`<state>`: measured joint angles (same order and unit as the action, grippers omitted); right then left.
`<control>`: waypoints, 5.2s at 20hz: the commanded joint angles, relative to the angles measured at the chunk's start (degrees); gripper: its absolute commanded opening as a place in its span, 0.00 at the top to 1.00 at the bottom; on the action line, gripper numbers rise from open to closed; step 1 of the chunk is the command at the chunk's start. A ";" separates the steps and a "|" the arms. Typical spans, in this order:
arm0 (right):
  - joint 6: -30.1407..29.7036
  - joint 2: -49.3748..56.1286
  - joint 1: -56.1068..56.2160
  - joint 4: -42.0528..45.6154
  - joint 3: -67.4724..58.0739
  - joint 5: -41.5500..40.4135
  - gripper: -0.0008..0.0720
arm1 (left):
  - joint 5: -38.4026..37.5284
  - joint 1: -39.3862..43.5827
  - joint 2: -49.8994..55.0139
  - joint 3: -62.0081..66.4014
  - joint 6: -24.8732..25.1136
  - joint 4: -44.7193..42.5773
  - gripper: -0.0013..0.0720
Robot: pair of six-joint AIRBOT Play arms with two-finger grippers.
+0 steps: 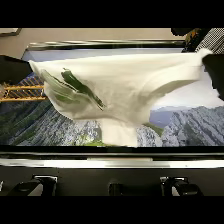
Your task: Fold the clothes and pants, and hang the long-sleeved shirts on hangers.
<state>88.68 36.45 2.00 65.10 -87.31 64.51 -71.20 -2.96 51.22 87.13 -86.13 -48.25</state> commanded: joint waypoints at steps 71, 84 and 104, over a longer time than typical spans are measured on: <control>-14.19 30.75 -1.40 -28.61 40.41 -3.54 0.95 | 6.01 -21.49 19.08 -49.64 18.84 0.76 0.96; 2.47 1.18 -1.51 -5.29 -8.41 1.90 0.95 | 1.57 -21.66 -13.66 6.01 -3.48 -20.35 0.97; 5.66 57.53 -1.38 0.07 -10.23 -1.14 0.95 | 15.72 -6.67 34.86 -7.04 -3.87 -24.44 0.97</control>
<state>97.12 80.25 0.56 67.68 -97.45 66.67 -62.08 -14.13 72.51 80.36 -90.17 -72.27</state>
